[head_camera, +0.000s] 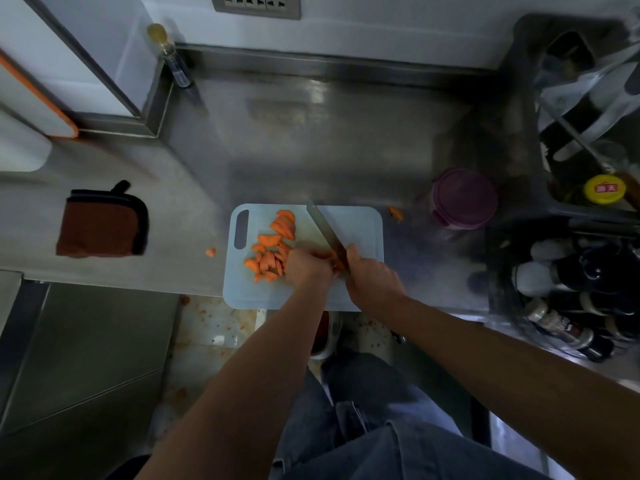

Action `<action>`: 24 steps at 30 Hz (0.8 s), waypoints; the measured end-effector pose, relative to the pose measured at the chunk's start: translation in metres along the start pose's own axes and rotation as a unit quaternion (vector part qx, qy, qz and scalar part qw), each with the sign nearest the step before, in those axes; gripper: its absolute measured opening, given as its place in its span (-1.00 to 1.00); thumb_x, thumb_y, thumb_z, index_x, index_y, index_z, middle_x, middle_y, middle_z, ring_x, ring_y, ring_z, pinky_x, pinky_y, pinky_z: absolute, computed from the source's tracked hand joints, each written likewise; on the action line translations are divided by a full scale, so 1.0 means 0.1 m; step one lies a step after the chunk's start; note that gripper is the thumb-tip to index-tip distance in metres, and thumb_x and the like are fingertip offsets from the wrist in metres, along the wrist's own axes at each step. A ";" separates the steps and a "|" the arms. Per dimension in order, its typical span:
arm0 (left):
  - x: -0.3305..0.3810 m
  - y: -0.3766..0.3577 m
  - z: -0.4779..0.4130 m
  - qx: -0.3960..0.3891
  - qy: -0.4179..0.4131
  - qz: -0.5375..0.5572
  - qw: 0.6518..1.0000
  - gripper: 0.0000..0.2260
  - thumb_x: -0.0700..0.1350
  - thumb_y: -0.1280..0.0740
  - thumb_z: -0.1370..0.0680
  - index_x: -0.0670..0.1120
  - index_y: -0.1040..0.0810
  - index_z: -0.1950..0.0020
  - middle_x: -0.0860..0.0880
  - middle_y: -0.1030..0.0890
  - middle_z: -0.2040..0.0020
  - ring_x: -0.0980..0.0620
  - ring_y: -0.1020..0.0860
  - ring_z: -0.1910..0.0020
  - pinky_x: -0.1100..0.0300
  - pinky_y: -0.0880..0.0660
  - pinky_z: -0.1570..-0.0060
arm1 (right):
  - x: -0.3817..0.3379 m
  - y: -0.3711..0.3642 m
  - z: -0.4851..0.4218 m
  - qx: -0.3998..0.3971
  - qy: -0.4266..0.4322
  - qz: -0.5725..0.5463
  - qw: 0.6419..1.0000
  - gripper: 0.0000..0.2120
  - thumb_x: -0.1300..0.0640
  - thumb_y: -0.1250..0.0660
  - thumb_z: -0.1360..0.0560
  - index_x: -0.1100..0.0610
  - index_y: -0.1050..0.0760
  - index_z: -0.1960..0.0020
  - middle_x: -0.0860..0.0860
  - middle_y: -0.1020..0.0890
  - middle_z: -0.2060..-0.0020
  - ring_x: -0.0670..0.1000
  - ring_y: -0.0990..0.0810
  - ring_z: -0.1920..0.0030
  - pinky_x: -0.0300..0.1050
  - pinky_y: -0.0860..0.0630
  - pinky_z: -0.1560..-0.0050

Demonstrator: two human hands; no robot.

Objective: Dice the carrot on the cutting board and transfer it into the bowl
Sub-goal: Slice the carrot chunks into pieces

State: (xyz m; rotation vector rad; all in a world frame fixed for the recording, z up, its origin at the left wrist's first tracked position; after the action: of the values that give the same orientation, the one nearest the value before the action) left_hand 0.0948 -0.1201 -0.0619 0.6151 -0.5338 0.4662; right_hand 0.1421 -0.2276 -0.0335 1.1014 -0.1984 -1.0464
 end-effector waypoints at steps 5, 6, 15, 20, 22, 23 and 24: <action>0.00 0.01 0.01 0.002 -0.009 -0.034 0.999 -0.89 -0.14 -0.51 -0.43 -0.05 -0.62 0.27 -0.07 -0.69 0.20 -0.02 -0.66 0.16 0.07 -0.61 0.05 | 0.03 0.09 -0.03 0.032 -0.006 -0.017 0.999 -0.80 0.15 -0.12 -0.58 0.16 -0.28 -0.18 0.11 -0.52 0.09 0.21 -0.56 0.13 0.06 -0.49 0.18; 0.01 0.02 0.02 0.009 -0.019 -0.054 0.998 -0.92 -0.11 -0.51 -0.44 -0.08 -0.65 0.20 -0.04 -0.69 0.19 0.01 -0.65 0.15 0.12 -0.58 0.07 | 0.05 0.10 -0.03 0.045 -0.006 -0.017 0.999 -0.82 0.14 -0.12 -0.58 0.17 -0.30 -0.17 0.11 -0.50 0.05 0.21 -0.56 0.13 0.06 -0.50 0.19; -0.04 0.02 0.05 0.006 -0.016 -0.080 0.997 -0.74 -0.05 -0.40 -0.52 -0.06 -0.57 0.37 0.03 -0.63 0.40 0.17 -0.57 0.40 0.28 -0.44 0.32 | 0.05 0.24 0.06 0.082 0.034 -0.055 0.995 -0.93 0.22 -0.13 -0.55 0.09 -0.24 0.05 0.02 -0.38 0.18 0.12 -0.44 0.27 0.00 -0.39 0.29; -0.07 0.01 0.05 0.014 -0.005 -0.064 0.998 -0.74 -0.08 -0.42 -0.50 -0.06 -0.53 0.38 0.00 -0.65 0.36 0.15 -0.60 0.37 0.24 -0.53 0.28 | 0.04 0.23 0.12 0.073 0.042 -0.064 0.994 -0.93 0.22 -0.15 -0.53 0.09 -0.26 0.04 0.01 -0.41 0.21 0.12 -0.46 0.28 0.03 -0.43 0.28; -0.09 -0.01 0.04 0.011 -0.001 -0.065 0.998 -0.78 -0.10 -0.45 -0.47 -0.08 -0.57 0.36 -0.02 -0.67 0.33 0.07 -0.66 0.26 0.15 -0.60 0.10 | 0.03 0.21 0.13 0.058 0.045 -0.050 0.996 -0.83 0.20 -0.14 -0.54 0.15 -0.35 -0.12 0.08 -0.50 0.11 0.16 -0.52 0.19 0.07 -0.49 0.20; -0.09 -0.01 0.04 0.013 0.001 -0.070 0.997 -0.81 -0.10 -0.46 -0.45 -0.10 -0.60 0.35 -0.02 -0.67 0.33 0.06 -0.67 0.23 0.15 -0.60 0.10 | 0.03 0.21 0.13 0.050 0.044 -0.043 0.997 -0.75 0.20 -0.14 -0.54 0.16 -0.36 -0.22 0.11 -0.53 0.04 0.18 -0.54 0.13 0.10 -0.51 0.15; -0.08 -0.01 0.04 0.017 0.004 -0.075 0.997 -0.83 -0.11 -0.47 -0.43 -0.10 -0.60 0.35 -0.02 -0.67 0.34 0.05 -0.67 0.23 0.15 -0.60 0.12 | 0.03 0.21 0.12 0.043 0.040 -0.038 0.998 -0.70 0.19 -0.14 -0.55 0.17 -0.34 -0.28 0.12 -0.54 -0.01 0.19 -0.55 0.08 0.11 -0.52 0.11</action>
State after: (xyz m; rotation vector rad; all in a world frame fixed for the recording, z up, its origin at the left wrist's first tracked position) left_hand 0.0875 -0.1255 -0.0641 0.6800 -0.4699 0.3367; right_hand 0.1487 -0.2369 -0.0121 1.2345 -0.1394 -1.0677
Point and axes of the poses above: each hand's wrist, its own z-axis away from the middle knuckle, its own y-axis out of the back of the hand, x = y × z, the point moved 4 cm from there along -z, towards the middle knuckle
